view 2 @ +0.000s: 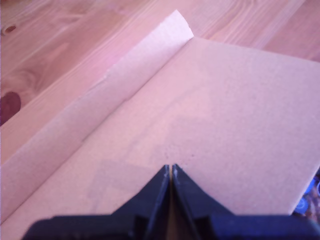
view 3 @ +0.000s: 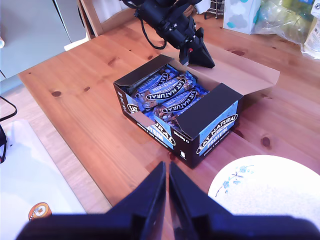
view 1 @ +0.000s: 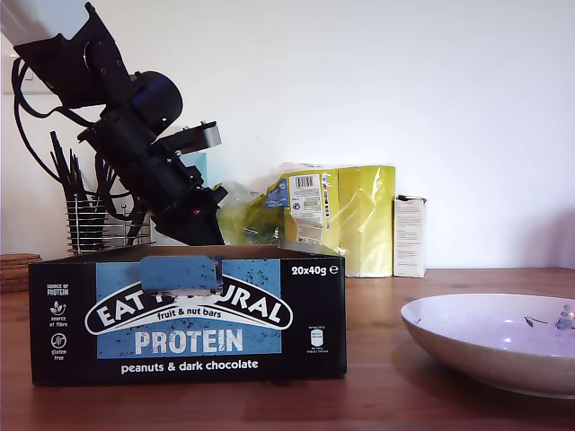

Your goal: Open the carton box of snackbars

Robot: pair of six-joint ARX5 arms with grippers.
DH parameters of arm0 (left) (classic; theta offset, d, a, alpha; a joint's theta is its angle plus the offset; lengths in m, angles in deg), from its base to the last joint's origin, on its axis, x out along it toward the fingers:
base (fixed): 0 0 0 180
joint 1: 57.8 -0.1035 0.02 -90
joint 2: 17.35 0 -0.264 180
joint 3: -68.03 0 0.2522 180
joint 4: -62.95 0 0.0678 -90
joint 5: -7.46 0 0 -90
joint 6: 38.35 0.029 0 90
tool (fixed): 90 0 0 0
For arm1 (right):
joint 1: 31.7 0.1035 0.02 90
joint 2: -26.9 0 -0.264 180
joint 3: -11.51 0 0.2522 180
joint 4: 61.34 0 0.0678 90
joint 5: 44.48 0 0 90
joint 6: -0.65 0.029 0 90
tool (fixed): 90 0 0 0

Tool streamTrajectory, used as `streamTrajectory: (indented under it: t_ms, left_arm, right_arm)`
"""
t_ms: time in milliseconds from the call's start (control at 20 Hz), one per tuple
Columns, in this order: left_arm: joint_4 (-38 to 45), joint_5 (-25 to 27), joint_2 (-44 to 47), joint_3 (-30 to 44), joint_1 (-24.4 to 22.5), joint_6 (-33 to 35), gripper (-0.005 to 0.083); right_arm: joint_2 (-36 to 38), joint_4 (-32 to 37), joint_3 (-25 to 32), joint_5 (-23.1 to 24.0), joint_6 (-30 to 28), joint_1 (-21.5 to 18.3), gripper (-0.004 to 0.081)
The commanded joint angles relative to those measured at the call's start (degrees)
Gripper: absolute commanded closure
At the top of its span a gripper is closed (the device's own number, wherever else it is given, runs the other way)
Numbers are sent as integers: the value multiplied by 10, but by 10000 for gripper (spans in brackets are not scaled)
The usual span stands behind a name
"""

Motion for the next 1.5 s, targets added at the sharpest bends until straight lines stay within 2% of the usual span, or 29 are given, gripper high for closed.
streamTrajectory:
  t_ms: [0,200,400,550,750,900,1000,1150,1350,1450]
  left_arm:
    - [-14,-5,-9,4,5,-7,795]
    - [-63,-50,60,5,11,-19,795]
    - [-56,-52,144,61,21,-12,795]
    - [1,-49,225,158,20,-33,795]
    - [139,-49,380,334,13,-82,795]
    - [191,-19,506,440,13,-133,795]
    - [190,-3,583,493,13,-151,795]
    - [183,2,686,549,12,-189,795]
    - [82,10,807,568,13,-206,795]
    - [39,11,864,568,13,-238,795]
  right_arm:
    - [1,6,7,0,-2,3,783]
    - [-6,10,7,21,-13,3,783]
    - [-9,49,7,30,-13,3,783]
    - [-9,85,8,32,-12,1,783]
    - [-8,153,37,36,12,1,783]
    - [-1,196,65,47,30,1,783]
    - [15,210,79,70,42,1,783]
    - [53,184,90,91,46,1,783]
    - [111,120,93,109,63,1,783]
    - [136,94,93,116,63,1,783]
